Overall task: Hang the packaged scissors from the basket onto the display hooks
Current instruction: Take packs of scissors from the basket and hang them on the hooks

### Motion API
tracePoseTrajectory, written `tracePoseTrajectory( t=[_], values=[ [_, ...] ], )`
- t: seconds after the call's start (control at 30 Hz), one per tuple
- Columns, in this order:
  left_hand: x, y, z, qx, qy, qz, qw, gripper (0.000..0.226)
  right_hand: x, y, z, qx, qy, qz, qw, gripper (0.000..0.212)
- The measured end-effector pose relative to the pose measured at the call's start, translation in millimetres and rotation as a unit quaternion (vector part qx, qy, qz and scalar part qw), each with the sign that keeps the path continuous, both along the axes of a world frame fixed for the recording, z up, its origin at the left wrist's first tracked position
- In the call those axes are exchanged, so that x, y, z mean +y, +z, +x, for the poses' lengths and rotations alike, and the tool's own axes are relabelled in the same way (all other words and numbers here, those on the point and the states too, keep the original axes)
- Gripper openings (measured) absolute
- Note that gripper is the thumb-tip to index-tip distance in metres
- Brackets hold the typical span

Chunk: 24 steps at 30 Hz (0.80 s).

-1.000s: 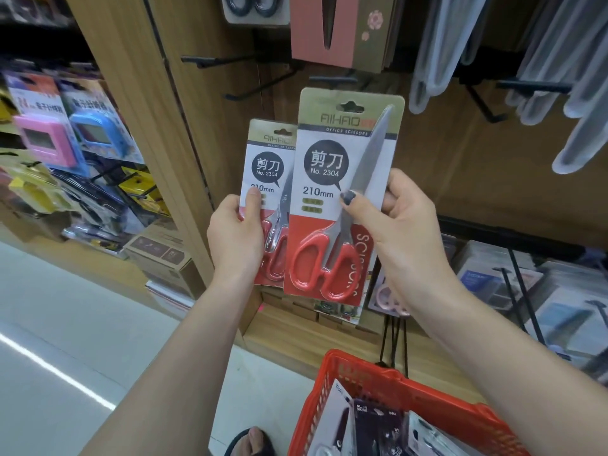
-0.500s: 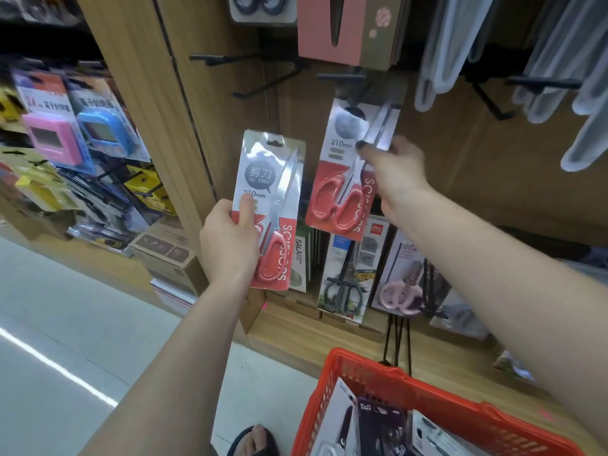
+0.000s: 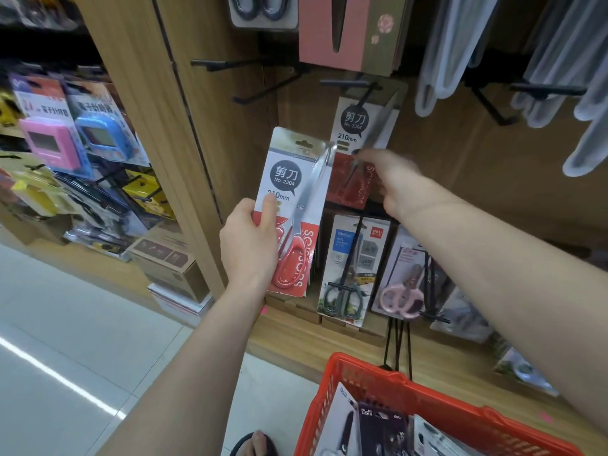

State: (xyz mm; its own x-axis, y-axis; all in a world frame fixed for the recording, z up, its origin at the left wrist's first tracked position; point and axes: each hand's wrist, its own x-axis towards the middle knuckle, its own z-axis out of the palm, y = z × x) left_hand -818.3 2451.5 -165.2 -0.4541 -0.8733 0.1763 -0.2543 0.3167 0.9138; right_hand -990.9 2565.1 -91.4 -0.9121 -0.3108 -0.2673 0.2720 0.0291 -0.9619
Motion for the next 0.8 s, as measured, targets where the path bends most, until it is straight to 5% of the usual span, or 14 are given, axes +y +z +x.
tracePoseTrajectory(
  t=[0.1,0.33,0.57,0.67,0.8],
  values=[
    [3.9,2.5,-1.7,0.017,-0.017,0.012,1.0,0.041,9.9,-9.5,17.4,0.031,0.0,0.02,0.999,0.069],
    [7.8,6.9,-2.9,0.058,-0.04,0.013,0.997,0.048,23.4,-23.0,82.3,0.031,0.237,-0.099,0.966,0.031],
    [15.8,12.6,5.2,0.102,-0.09,-0.005,0.991,0.042,26.0,-21.0,96.8,0.134,0.2,-0.072,0.968,0.023],
    [10.6,17.8,10.8,0.091,-0.026,-0.086,0.992,0.028,34.5,-27.9,103.4,0.16,0.201,-0.074,0.963,0.027],
    [-3.9,25.5,20.4,0.07,0.114,-0.217,0.967,0.05,46.6,-35.9,111.9,0.191,0.189,-0.09,0.959,0.029]
  ],
)
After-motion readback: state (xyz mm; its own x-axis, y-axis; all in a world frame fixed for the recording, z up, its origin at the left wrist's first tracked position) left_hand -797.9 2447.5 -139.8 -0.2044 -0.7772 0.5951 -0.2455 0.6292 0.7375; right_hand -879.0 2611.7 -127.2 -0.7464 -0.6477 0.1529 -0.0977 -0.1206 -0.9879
